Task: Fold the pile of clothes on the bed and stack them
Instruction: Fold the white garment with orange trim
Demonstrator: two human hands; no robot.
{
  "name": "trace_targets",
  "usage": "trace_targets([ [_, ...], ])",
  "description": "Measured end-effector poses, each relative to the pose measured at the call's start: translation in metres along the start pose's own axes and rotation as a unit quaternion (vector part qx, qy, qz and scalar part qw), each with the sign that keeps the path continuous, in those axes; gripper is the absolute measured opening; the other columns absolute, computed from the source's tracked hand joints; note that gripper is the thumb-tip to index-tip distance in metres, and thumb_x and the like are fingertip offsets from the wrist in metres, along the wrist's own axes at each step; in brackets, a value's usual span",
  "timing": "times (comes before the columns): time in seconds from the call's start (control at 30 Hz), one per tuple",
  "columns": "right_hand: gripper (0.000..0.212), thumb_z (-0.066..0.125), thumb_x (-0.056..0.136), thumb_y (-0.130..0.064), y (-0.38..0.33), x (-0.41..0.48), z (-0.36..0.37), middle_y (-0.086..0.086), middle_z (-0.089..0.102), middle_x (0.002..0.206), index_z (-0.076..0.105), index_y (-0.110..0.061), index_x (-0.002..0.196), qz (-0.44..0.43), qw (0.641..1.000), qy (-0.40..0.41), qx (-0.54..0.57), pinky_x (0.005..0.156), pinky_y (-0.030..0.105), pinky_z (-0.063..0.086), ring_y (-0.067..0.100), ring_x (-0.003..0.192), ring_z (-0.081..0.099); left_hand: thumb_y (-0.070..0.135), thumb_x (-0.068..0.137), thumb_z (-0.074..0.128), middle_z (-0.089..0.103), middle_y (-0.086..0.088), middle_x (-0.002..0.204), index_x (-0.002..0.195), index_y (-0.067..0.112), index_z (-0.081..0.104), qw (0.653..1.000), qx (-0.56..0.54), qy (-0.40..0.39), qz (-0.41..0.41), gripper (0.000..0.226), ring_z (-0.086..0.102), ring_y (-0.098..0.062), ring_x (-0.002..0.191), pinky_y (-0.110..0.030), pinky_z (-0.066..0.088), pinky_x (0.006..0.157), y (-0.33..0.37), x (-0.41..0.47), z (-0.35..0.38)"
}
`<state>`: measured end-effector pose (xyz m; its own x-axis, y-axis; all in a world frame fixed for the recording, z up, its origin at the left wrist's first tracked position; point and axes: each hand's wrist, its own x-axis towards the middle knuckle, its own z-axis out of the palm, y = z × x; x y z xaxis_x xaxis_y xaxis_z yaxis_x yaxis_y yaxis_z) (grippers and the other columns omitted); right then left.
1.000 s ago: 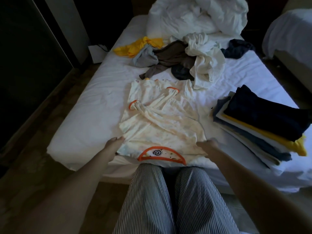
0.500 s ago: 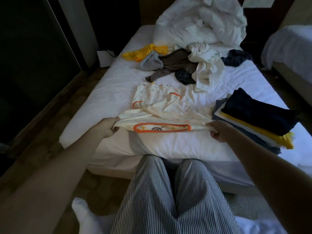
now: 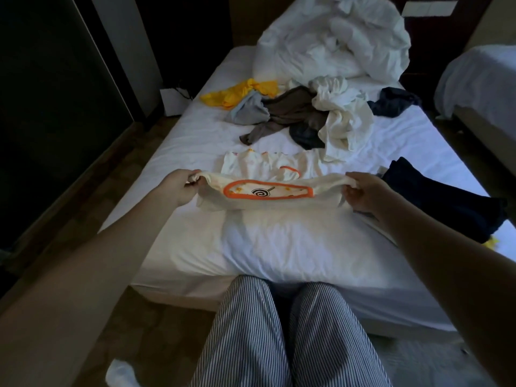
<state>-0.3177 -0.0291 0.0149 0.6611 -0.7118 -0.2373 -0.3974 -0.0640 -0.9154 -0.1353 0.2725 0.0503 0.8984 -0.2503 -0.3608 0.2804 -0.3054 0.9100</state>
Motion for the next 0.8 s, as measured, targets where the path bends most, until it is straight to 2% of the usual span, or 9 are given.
trace_targets([
  [0.13, 0.035, 0.048, 0.095, -0.024, -0.023, 0.033, 0.020, 0.022, 0.061, 0.111, 0.057, 0.004, 0.115, 0.032, 0.999, 0.020, -0.015, 0.089, 0.029, 0.037, 0.035, 0.110, 0.055, 0.022, 0.097, 0.050, 0.060, -0.012, 0.108, 0.111, -0.003, 0.061, 0.997, 0.041, 0.060, 0.013, 0.031, 0.054, -0.033, 0.108, -0.028, 0.038, 0.085, 0.002, 0.055, 0.012],
  [0.27, 0.040, 0.046, 0.096, -0.033, -0.024, 0.085, 0.032, 0.022, 0.063, 0.109, 0.060, 0.003, 0.108, 0.025, 0.998, 0.036, -0.043, 0.079, 0.024, 0.034, 0.033, 0.105, 0.058, 0.022, 0.094, 0.053, 0.051, -0.010, 0.079, 0.079, 0.005, 0.053, 0.993, 0.079, 0.087, 0.022, 0.022, 0.050, -0.023, 0.082, -0.024, 0.033, 0.072, 0.009, 0.117, 0.029],
  [0.4, 0.063, 0.032, 0.097, -0.045, -0.032, 0.133, 0.051, 0.010, 0.070, 0.090, 0.053, 0.012, 0.115, 0.035, 0.998, -0.010, 0.060, 0.070, 0.017, 0.042, 0.016, 0.086, 0.068, 0.016, 0.096, 0.053, 0.051, -0.010, 0.119, 0.122, 0.001, 0.047, 0.971, -0.238, 0.013, -0.035, 0.031, 0.051, -0.017, 0.107, -0.018, 0.037, 0.088, 0.033, 0.172, 0.051],
  [0.47, 0.049, 0.027, 0.104, -0.030, -0.030, 0.158, 0.059, -0.002, 0.063, 0.113, 0.038, 0.006, 0.135, 0.092, 0.969, -0.051, 0.222, 0.067, 0.008, 0.044, -0.004, 0.088, 0.066, 0.019, 0.098, 0.049, 0.047, -0.012, 0.112, 0.121, 0.004, 0.041, 0.904, -0.420, -0.023, -0.072, 0.029, 0.051, -0.019, 0.095, -0.024, 0.040, 0.089, 0.036, 0.196, 0.060],
  [0.5, 0.043, 0.029, 0.103, -0.028, -0.022, 0.170, 0.064, 0.000, 0.053, 0.131, 0.038, -0.003, 0.137, 0.125, 0.954, -0.045, 0.271, 0.074, 0.014, 0.045, 0.004, 0.106, 0.062, 0.021, 0.099, 0.047, 0.045, -0.010, 0.106, 0.117, 0.009, 0.043, 0.904, -0.419, -0.029, -0.077, 0.022, 0.049, -0.018, 0.090, -0.026, 0.040, 0.087, 0.034, 0.204, 0.065],
  [0.6, 0.033, 0.033, 0.102, -0.021, 0.003, 0.186, 0.085, 0.006, 0.048, 0.133, 0.045, -0.015, 0.132, 0.122, 0.966, -0.024, 0.225, 0.085, 0.024, 0.041, 0.022, 0.109, 0.054, 0.018, 0.100, 0.043, 0.050, 0.000, 0.104, 0.123, 0.017, 0.048, 0.961, -0.263, -0.058, -0.057, 0.024, 0.052, -0.014, 0.094, -0.022, 0.043, 0.082, 0.005, 0.218, 0.087],
  [0.67, 0.037, 0.038, 0.100, -0.019, 0.022, 0.183, 0.104, 0.000, 0.050, 0.128, 0.044, -0.018, 0.137, -0.013, 1.000, -0.014, -0.013, 0.086, 0.022, 0.041, 0.017, 0.107, 0.052, 0.014, 0.098, 0.046, 0.056, 0.003, 0.103, 0.123, 0.022, 0.050, 0.997, -0.040, -0.057, 0.032, 0.027, 0.054, -0.015, 0.091, -0.014, 0.043, 0.068, -0.023, 0.217, 0.102],
  [0.73, 0.040, 0.039, 0.099, -0.031, 0.048, 0.177, 0.126, 0.003, 0.040, 0.147, 0.040, -0.031, 0.139, -0.130, 0.941, -0.057, -0.306, 0.107, 0.034, 0.029, 0.023, 0.132, 0.039, 0.030, 0.095, 0.043, 0.060, 0.001, 0.110, 0.125, 0.027, 0.051, 0.958, 0.225, -0.084, 0.156, 0.031, 0.059, -0.023, 0.095, -0.015, 0.046, 0.068, -0.060, 0.213, 0.114],
  [0.8, 0.047, 0.030, 0.099, -0.043, 0.070, 0.167, 0.142, -0.006, 0.011, 0.158, 0.021, -0.041, 0.145, -0.123, 0.867, -0.137, -0.463, 0.116, 0.043, 0.004, 0.025, 0.146, 0.009, 0.060, 0.079, 0.014, 0.040, -0.001, 0.147, 0.140, 0.034, 0.040, 0.846, 0.480, -0.100, 0.210, 0.071, 0.039, -0.027, 0.134, -0.029, 0.032, 0.105, -0.098, 0.211, 0.120],
])
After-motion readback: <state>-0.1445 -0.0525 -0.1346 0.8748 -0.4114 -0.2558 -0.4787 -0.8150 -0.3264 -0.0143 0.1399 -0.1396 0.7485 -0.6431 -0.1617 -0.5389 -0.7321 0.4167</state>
